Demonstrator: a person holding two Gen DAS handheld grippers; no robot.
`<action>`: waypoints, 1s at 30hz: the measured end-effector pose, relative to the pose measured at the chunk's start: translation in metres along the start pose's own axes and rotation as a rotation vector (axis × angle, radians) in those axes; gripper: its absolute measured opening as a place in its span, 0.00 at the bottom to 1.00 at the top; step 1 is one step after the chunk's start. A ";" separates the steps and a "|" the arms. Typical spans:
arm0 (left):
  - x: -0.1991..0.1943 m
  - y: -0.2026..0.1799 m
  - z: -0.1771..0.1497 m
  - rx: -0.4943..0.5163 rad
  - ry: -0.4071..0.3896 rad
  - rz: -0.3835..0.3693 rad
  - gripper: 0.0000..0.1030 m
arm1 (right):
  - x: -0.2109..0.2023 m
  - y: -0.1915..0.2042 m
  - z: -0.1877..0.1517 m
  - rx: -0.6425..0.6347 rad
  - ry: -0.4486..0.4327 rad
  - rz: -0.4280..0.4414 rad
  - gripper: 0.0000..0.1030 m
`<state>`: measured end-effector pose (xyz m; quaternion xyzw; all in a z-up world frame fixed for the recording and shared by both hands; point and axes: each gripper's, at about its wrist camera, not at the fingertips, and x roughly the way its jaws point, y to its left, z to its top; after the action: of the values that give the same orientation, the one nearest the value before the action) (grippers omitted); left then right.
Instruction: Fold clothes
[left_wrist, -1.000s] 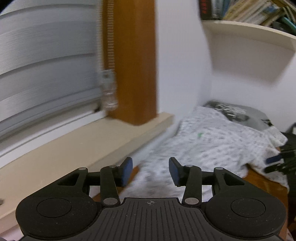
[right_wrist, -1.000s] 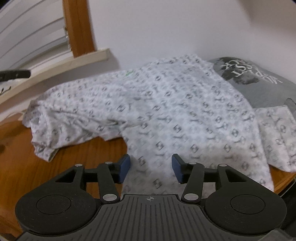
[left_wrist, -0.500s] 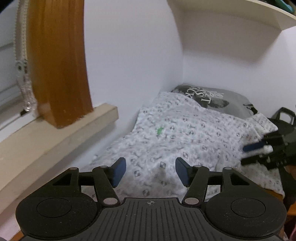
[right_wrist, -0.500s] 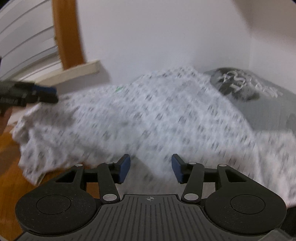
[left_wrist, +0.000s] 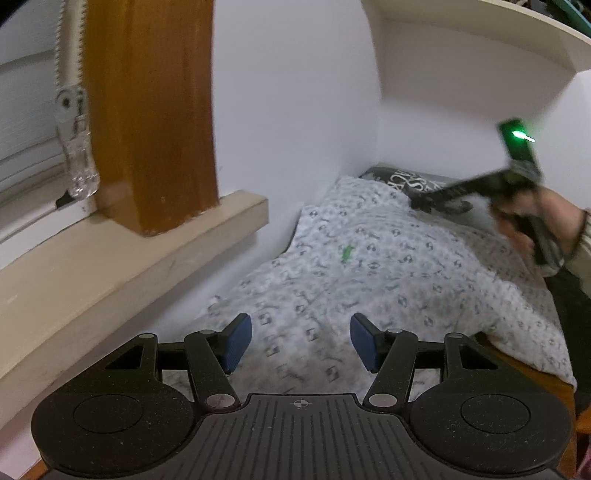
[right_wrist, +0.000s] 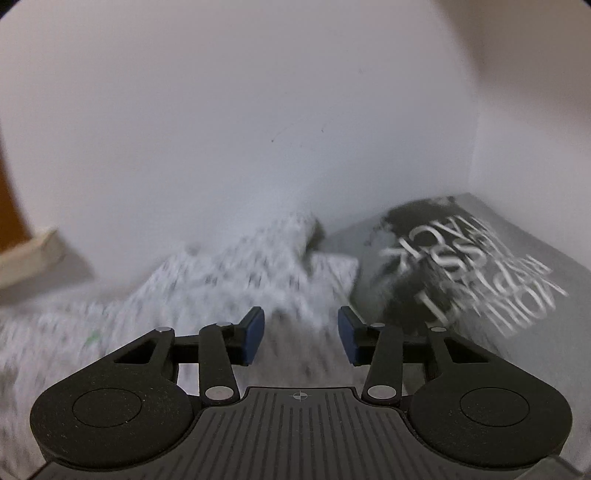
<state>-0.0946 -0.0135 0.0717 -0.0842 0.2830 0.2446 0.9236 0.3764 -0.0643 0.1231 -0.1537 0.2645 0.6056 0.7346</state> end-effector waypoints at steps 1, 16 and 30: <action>0.000 0.002 0.000 -0.004 0.002 -0.002 0.62 | 0.009 0.000 0.005 0.003 -0.010 0.007 0.43; 0.034 -0.015 0.038 0.017 -0.014 -0.069 0.62 | -0.060 0.012 -0.015 -0.072 -0.123 0.150 0.02; 0.056 -0.046 0.088 0.043 -0.056 -0.144 0.61 | -0.173 0.007 -0.135 -0.127 -0.021 0.155 0.02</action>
<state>0.0110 -0.0050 0.1135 -0.0775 0.2553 0.1738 0.9480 0.3207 -0.2767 0.1137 -0.1727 0.2291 0.6777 0.6771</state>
